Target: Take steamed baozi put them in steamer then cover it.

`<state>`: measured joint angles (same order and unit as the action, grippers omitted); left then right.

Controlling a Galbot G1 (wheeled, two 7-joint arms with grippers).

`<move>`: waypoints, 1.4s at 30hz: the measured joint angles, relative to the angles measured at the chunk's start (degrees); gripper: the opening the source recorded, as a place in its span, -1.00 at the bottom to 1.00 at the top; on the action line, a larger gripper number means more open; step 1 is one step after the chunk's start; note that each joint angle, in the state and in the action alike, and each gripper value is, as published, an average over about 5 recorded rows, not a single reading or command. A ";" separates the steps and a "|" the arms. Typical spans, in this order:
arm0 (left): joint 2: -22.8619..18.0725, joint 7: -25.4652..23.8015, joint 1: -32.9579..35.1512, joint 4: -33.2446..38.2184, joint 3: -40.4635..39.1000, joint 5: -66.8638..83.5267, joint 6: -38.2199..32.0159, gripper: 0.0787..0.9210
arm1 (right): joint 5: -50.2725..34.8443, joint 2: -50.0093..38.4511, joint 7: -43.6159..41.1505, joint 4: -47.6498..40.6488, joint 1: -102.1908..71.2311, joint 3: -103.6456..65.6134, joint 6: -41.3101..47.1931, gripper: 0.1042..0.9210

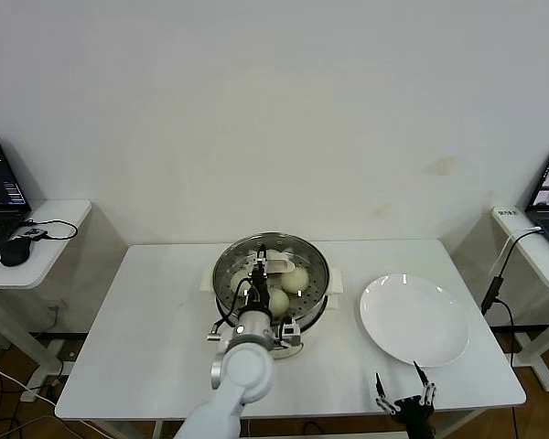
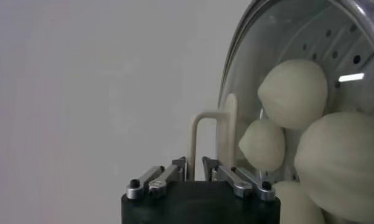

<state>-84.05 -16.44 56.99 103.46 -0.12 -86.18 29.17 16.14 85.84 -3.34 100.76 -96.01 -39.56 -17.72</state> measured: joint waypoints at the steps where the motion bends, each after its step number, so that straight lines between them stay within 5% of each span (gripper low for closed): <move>1: 0.22 0.17 0.45 0.69 0.13 0.32 -0.01 -0.06 | 0.01 0.04 0.00 0.00 -0.06 -0.03 -0.02 0.76; 15: 8.14 10.36 16.40 18.86 7.48 22.69 -3.39 0.75 | -1.56 -0.31 -0.84 -0.45 -0.83 -0.85 -1.25 0.76; 28: 10.45 26.35 36.37 25.44 20.65 69.63 -21.28 0.77 | -8.50 -4.35 -3.41 3.11 -3.30 -0.30 -0.44 0.76; 42: 8.00 30.17 49.19 24.91 24.98 90.40 -32.09 0.77 | -13.71 -6.03 -6.15 6.65 -4.90 1.59 2.87 0.76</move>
<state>-76.05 13.73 106.18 128.37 24.85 4.22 -2.92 2.42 79.80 -9.49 107.41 -100.91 -37.97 -14.84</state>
